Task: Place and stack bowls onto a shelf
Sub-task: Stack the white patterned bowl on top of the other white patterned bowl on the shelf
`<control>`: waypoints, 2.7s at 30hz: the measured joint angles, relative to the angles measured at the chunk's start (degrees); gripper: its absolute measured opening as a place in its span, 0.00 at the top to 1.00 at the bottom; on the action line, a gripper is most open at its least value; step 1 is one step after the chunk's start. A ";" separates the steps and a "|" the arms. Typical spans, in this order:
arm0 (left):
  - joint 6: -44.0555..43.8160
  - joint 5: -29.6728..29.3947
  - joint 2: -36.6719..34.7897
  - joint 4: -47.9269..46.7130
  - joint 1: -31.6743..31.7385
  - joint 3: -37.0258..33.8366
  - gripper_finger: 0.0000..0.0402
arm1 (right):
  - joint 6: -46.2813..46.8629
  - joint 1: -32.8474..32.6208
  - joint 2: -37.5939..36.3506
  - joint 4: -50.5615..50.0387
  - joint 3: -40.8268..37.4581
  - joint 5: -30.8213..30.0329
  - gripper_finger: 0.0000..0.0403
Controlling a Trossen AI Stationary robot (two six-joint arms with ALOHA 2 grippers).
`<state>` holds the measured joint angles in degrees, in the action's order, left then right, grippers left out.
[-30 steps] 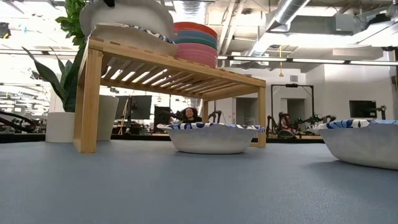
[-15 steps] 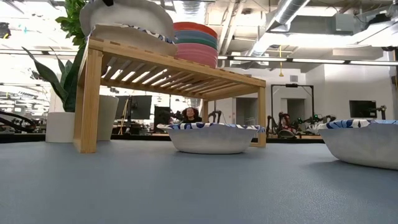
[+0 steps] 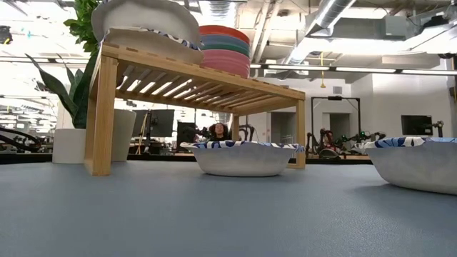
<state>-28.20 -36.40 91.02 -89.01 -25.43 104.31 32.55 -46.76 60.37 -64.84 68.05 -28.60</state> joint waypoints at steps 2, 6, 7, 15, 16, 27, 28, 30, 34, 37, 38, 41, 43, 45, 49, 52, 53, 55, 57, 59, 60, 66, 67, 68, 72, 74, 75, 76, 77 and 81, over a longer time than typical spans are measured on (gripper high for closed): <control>-0.88 0.88 0.00 0.30 0.00 1.09 0.57 | 0.00 0.02 0.00 0.00 0.00 0.01 0.94; 0.44 1.32 -0.02 3.40 -0.53 1.31 0.64 | 0.00 0.02 0.01 0.02 0.00 0.01 0.94; 1.22 0.74 0.00 4.20 -0.86 1.31 0.68 | 0.00 0.02 0.01 0.02 0.00 0.00 0.94; 1.61 -2.42 0.94 6.68 -2.94 1.29 0.98 | 0.03 0.02 0.01 0.09 0.00 0.01 0.94; 1.11 -2.43 0.96 6.65 -3.16 1.29 0.98 | 0.03 0.00 -0.01 0.07 0.00 0.00 0.94; -1.38 -2.84 2.89 6.77 -3.02 -1.09 1.00 | 0.47 0.00 -0.01 0.10 0.00 0.01 0.94; -1.49 -2.71 2.86 7.29 -2.80 -1.86 1.00 | 0.48 0.01 0.01 0.11 0.00 0.01 0.94; -2.45 -2.00 2.97 6.65 -2.69 -3.10 1.00 | 0.48 0.01 -0.01 0.11 0.00 0.01 0.94; -4.35 -1.66 2.86 6.78 -2.58 -5.29 1.00 | 0.53 0.01 0.01 0.11 0.00 0.01 0.94; -4.28 -2.02 2.84 9.40 -3.10 -5.26 1.00 | 0.51 0.01 0.01 0.84 0.00 -0.04 0.94; -3.63 -2.29 2.78 10.35 -3.44 -4.80 1.00 | 0.47 0.02 0.01 1.63 0.00 -0.48 0.94; -2.50 -4.46 2.75 12.84 -4.92 -2.51 1.00 | -1.22 0.02 0.02 6.35 0.00 -5.01 0.94; -2.50 -7.24 2.71 13.14 -5.88 -0.84 1.00 | -4.76 0.25 0.60 12.36 0.00 -9.24 0.94; -2.72 -11.08 2.69 13.13 -6.80 0.52 1.00 | -11.11 1.06 1.85 19.85 0.00 -11.84 0.94; -2.82 -19.38 2.69 13.11 -9.08 2.27 1.00 | -25.61 3.93 6.31 36.58 0.02 -12.01 0.94; -2.84 -25.83 2.62 13.82 -10.70 2.98 1.00 | -35.46 6.71 11.76 48.61 0.04 -11.92 0.94; -2.87 -27.82 2.60 14.29 -11.17 3.00 1.00 | -38.36 7.76 13.83 52.59 0.04 -11.88 0.94; -2.76 -31.80 2.60 14.79 -12.19 3.00 1.00 | -43.84 9.97 18.29 59.93 0.03 -11.26 0.94; -1.92 -34.95 2.60 15.79 -13.22 3.00 1.00 | -48.19 12.22 22.68 67.55 0.02 -8.27 0.94; -0.92 -36.88 2.60 16.24 -14.08 3.00 1.00 | -51.72 14.62 26.93 75.10 0.02 -4.51 0.94; -0.45 -37.55 2.60 16.68 -14.51 3.00 1.00 | -53.54 15.69 28.96 78.89 0.02 -3.06 0.94; 0.11 -39.76 2.60 16.81 -16.87 3.00 1.00 | -64.29 21.45 38.37 99.85 0.02 -2.65 0.94; 0.08 -39.76 2.60 16.80 -17.30 3.00 1.00 | -65.87 22.39 39.65 102.89 0.02 -2.64 0.94; 0.08 -39.76 2.60 16.79 -17.66 3.00 1.00 | -67.12 23.24 40.87 105.84 0.02 -2.63 0.94; 0.04 -40.89 2.60 16.66 -18.64 3.00 1.00 | -68.39 26.63 44.14 112.53 0.02 -2.19 0.94; 0.17 -40.98 2.60 16.56 -18.93 3.00 1.00 | -67.35 28.44 45.26 112.54 0.58 -1.28 0.94; 0.32 -41.00 2.60 16.55 -19.04 3.00 1.00 | -66.86 29.26 45.87 112.34 0.91 -1.17 0.94; 0.32 -40.98 2.60 16.52 -19.19 3.00 1.00 | -66.16 30.10 46.47 111.71 1.38 -1.18 0.94; 0.32 -40.98 2.60 16.52 -19.25 3.00 1.00 | -65.53 30.91 47.02 111.44 1.92 -1.16 0.94; 0.35 -40.96 2.60 16.48 -19.41 3.00 1.00 | -62.10 33.17 48.52 108.96 3.20 -1.21 0.94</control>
<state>-27.86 -77.36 93.62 -72.53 -44.84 107.31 -29.55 -13.59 108.89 44.12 71.25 -29.81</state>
